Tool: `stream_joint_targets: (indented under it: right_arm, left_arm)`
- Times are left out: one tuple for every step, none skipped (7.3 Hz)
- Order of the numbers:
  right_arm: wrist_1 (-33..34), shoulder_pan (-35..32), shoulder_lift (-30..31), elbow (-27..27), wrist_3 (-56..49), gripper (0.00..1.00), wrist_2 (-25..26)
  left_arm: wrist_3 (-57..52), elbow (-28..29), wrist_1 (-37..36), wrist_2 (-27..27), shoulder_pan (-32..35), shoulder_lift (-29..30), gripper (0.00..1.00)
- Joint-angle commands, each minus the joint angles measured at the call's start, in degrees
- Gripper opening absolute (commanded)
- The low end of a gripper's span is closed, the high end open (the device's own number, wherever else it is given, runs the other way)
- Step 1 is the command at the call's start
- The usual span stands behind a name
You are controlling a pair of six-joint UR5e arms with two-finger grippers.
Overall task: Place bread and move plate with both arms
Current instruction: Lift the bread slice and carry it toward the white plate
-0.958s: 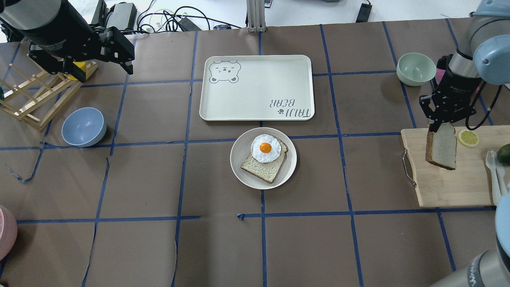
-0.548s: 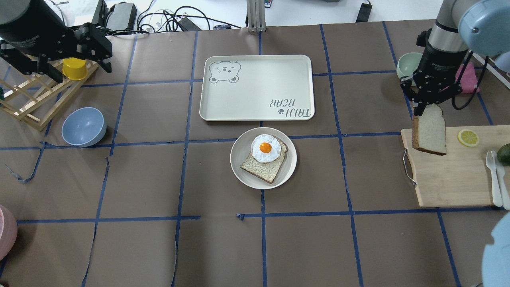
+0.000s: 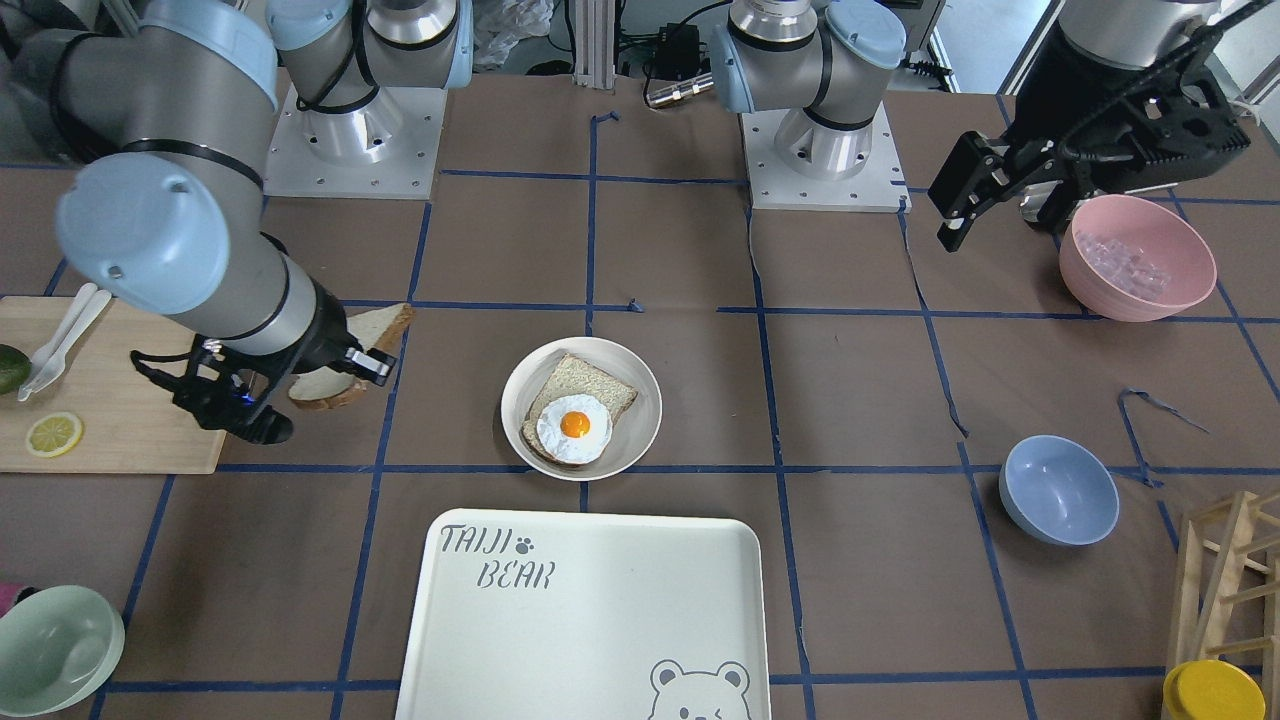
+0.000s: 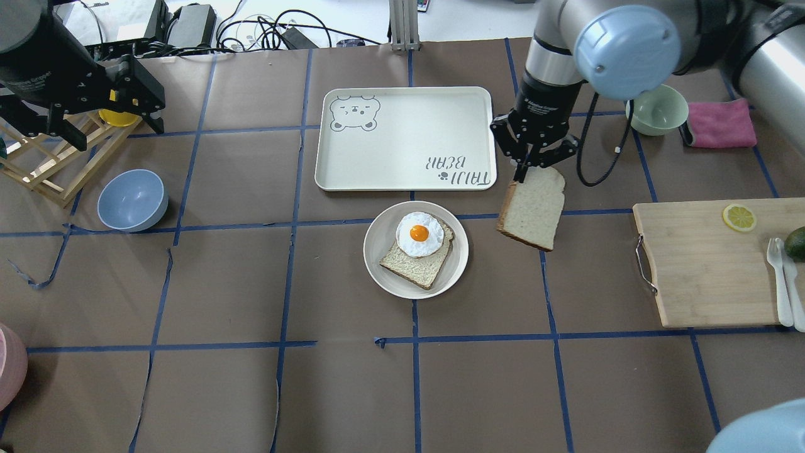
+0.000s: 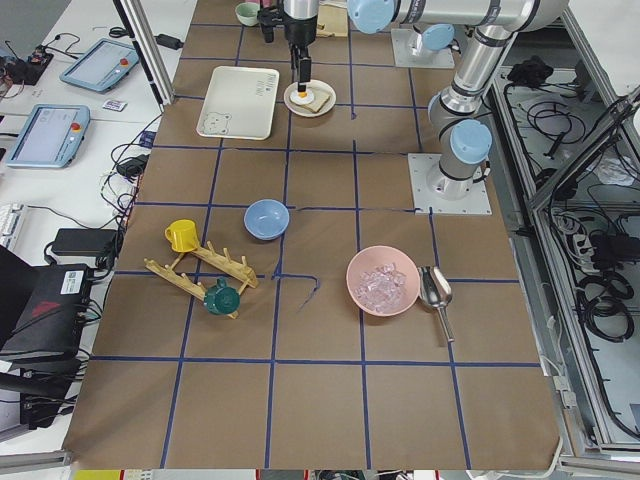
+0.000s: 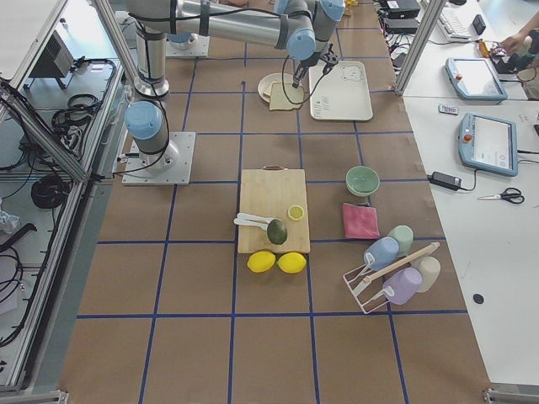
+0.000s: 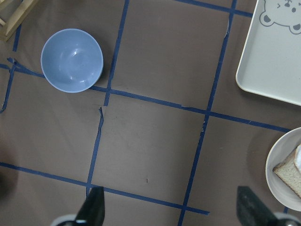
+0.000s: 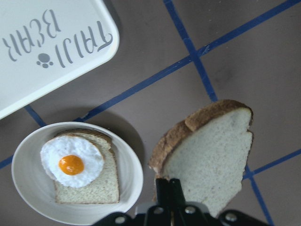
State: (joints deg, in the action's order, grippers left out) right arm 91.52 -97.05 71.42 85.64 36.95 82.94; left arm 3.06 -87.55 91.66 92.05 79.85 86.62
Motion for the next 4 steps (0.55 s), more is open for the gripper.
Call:
stream_joint_targets:
  right_arm:
    - [6.98, -7.95, -3.99, -0.04, 13.71, 0.00, -5.13]
    - [7.61, -9.46, -5.14, 0.05, 14.81, 0.00, -5.16]
    - [8.49, -9.74, -6.28, 0.14, 15.77, 0.00, -5.16]
    - [9.46, -9.74, -7.42, 0.31, 17.00, 0.00, -5.24]
  left_arm:
    - [-0.16, -0.42, -1.47, -0.11, 0.04, 1.44, 1.00]
    - [-0.07, 0.53, -1.48, -0.29, 0.22, 1.79, 1.00]
    - [0.89, 1.24, -0.87, -0.38, 0.22, 2.40, 1.00]
    - [0.90, 2.55, -0.69, -0.64, 0.48, 2.93, 1.00]
